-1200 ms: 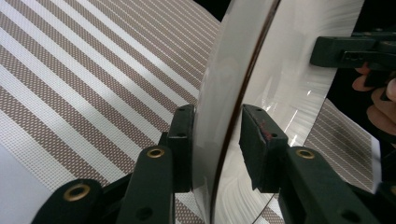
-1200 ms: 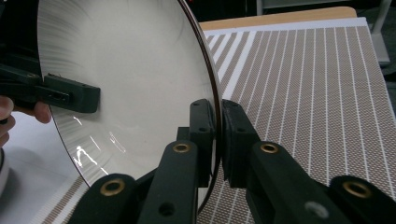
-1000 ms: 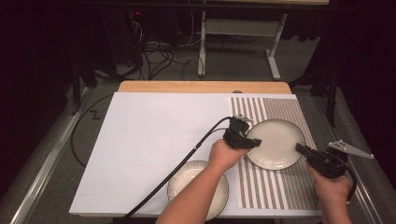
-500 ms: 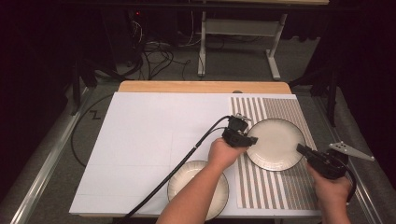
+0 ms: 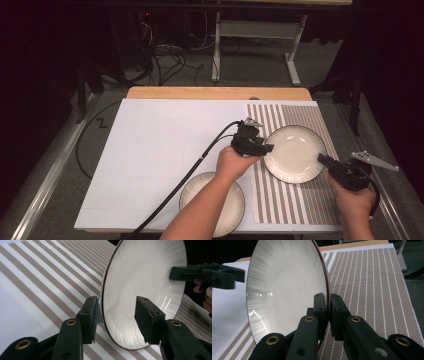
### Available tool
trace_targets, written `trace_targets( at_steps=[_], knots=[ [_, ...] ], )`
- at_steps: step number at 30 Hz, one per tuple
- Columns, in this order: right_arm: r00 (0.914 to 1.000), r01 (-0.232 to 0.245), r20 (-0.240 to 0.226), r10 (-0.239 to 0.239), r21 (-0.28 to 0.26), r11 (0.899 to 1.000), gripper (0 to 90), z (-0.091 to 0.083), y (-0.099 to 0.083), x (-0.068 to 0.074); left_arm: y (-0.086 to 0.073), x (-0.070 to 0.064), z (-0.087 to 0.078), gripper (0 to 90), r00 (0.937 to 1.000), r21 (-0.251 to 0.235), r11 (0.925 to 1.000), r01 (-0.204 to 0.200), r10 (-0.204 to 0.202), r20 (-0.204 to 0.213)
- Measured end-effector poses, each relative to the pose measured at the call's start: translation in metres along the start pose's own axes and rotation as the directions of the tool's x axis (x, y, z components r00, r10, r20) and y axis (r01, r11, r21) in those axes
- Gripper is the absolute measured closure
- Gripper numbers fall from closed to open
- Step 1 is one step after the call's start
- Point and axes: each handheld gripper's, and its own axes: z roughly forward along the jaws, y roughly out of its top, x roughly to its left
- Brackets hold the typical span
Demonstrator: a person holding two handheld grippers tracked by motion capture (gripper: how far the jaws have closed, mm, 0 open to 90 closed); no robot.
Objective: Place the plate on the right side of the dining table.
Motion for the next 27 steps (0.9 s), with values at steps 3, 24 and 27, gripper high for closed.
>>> trace_targets(
  at_steps=[3, 24, 27],
  knots=[
    [0.9999, 0.003, 0.012, -0.003, 0.005, 1.0, 86.0, 0.002, 0.0, 0.0, -0.005, 0.003, -0.016, 48.2, 1.0, -0.022, 0.9997, -0.007, 0.007, -0.005],
    [0.9968, -0.014, 0.079, 0.01, 0.057, 0.998, 82.9, 0.011, 0.002, -0.001, -0.07, 0.041, -0.138, 26.6, 0.9847, -0.188, 0.9811, -0.044, 0.011, -0.174],
    [0.9963, -0.016, 0.085, 0.01, 0.063, 0.998, 82.7, 0.013, 0.002, -0.001, -0.083, 0.045, -0.157, 23.8, 0.9796, -0.216, 0.9751, -0.051, 0.006, -0.201]
  ],
)
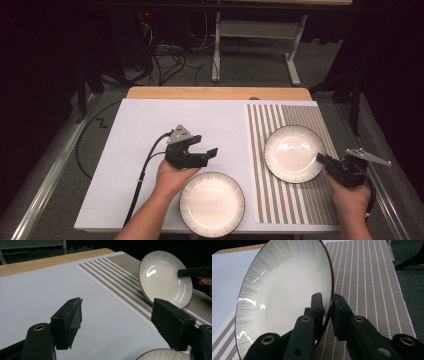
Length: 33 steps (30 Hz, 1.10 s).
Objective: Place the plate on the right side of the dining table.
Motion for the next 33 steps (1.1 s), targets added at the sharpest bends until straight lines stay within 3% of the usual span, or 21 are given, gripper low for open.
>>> trace_targets(
  at_steps=[8, 14, 16, 22, 25, 33],
  knots=[
    [0.9999, -0.007, 0.013, 0.007, 0.012, 1.0, 82.2, 0.003, 0.0, -0.001, -0.023, 0.014, -0.044, 17.4, 0.998, -0.046, 0.9989, -0.008, 0.005, -0.063],
    [0.9998, -0.007, 0.02, 0.007, 0.015, 1.0, 82.0, 0.004, 0.001, 0.0, -0.038, 0.025, -0.072, 14.6, 0.9953, -0.082, 0.9964, -0.021, 0.013, -0.096],
    [0.9998, -0.007, 0.021, 0.007, 0.014, 1.0, 81.9, 0.005, 0.001, -0.001, -0.044, 0.03, -0.079, 13.5, 0.9958, -0.089, 0.996, -0.006, -0.002, -0.092],
    [0.9996, -0.014, 0.024, 0.013, 0.017, 1.0, 81.9, 0.005, 0.001, 0.0, -0.06, 0.041, -0.092, 4.1, 0.9926, -0.096, 0.9953, 0.011, -0.022, -0.119],
    [0.9994, -0.015, 0.031, 0.014, 0.022, 1.0, 81.5, 0.006, 0.001, -0.001, -0.067, 0.043, -0.096, 0.0, 0.988, -0.108, 0.9942, -0.003, -0.013, -0.154],
    [0.998, -0.043, 0.047, 0.041, 0.041, 0.998, 80.6, 0.012, 0.001, -0.005, -0.078, 0.045, -0.098, 0.0, 0.9888, -0.109, 0.994, 0.009, -0.025, -0.147]
  ],
)
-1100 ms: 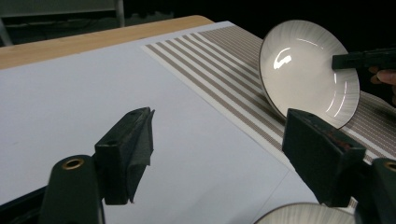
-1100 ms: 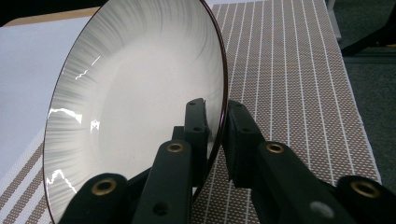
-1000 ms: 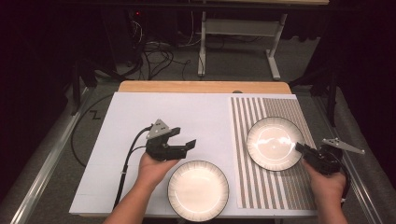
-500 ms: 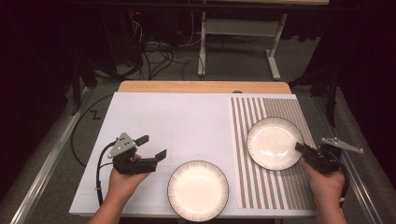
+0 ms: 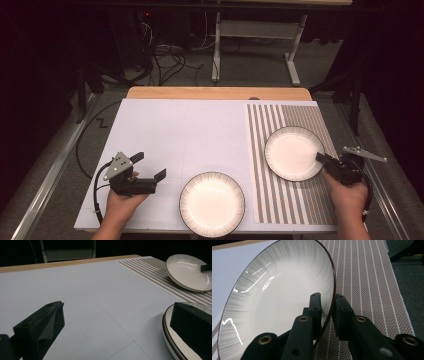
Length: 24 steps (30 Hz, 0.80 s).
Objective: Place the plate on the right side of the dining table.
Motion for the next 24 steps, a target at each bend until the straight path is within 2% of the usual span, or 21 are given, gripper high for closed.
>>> trace_targets(
  at_steps=[2, 5, 9, 13, 16, 21, 24],
  knots=[
    [0.9996, 0.008, 0.026, -0.008, 0.005, 1.0, 81.2, 0.002, 0.0, -0.001, 0.001, 0.0, 0.0, 0.0, 1.0, -0.003, 1.0, 0.001, -0.001, 0.007],
    [0.9992, -0.005, 0.04, 0.004, 0.022, 1.0, 81.2, 0.006, -0.001, -0.004, 0.001, 0.002, 0.001, 0.0, 1.0, -0.005, 1.0, 0.002, -0.002, 0.008],
    [0.9967, -0.008, 0.081, 0.005, 0.037, 0.999, 82.7, 0.01, -0.001, -0.007, 0.001, 0.004, 0.002, 0.0, 0.9999, -0.003, 1.0, 0.004, -0.004, 0.013],
    [0.9967, -0.017, 0.08, 0.014, 0.036, 0.999, 82.9, 0.012, -0.001, -0.009, 0.001, 0.004, 0.002, 0.0, 0.9999, -0.001, 1.0, 0.005, -0.005, 0.013],
    [0.9953, 0.011, 0.096, -0.014, 0.031, 0.999, 80.5, 0.01, -0.002, -0.006, 0.0, 0.003, 0.001, 0.1, 0.9999, 0.002, 1.0, 0.004, -0.004, 0.014],
    [0.9944, 0.077, 0.076, -0.074, -0.03, 0.997, 67.4, -0.003, -0.001, 0.002, 0.001, 0.001, 0.0, 0.1, 0.9998, 0.0, 1.0, 0.003, -0.003, 0.018],
    [0.9923, 0.123, 0.017, -0.122, -0.062, 0.99, 58.1, -0.009, -0.002, 0.01, 0.0, 0.0, 0.001, 0.1, 0.9998, 0.001, 1.0, 0.003, -0.003, 0.02]
  ],
)
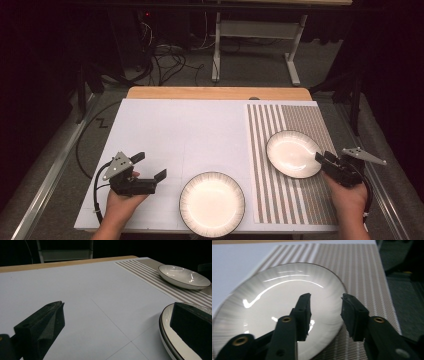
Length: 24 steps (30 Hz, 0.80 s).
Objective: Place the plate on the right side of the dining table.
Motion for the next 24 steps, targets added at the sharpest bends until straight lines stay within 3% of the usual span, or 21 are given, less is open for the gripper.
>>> trace_targets(
  at_steps=[5, 10, 17, 24],
  knots=[
    [0.9954, 0.058, -0.073, -0.062, -0.057, 0.997, 45.8, -0.01, 0.002, 0.017, 0.0, -0.001, 0.0, 0.1, 1.0, 0.002, 1.0, -0.007, 0.007, -0.001],
    [0.9821, 0.115, -0.137, -0.129, -0.104, 0.988, 35.1, -0.017, 0.005, 0.045, -0.001, -0.001, -0.001, 0.1, 1.0, -0.003, 1.0, -0.002, 0.002, -0.001],
    [0.9455, 0.172, -0.254, -0.204, -0.141, 0.975, 24.7, -0.023, 0.006, 0.085, -0.002, 0.001, -0.004, 0.2, 1.0, -0.007, 1.0, -0.002, 0.002, 0.002],
    [0.9172, 0.206, -0.309, -0.252, -0.173, 0.963, 10.5, -0.031, 0.003, 0.117, -0.003, 0.001, -0.005, 0.1, 1.0, -0.013, 0.9999, 0.0, 0.0, 0.003]
  ],
)
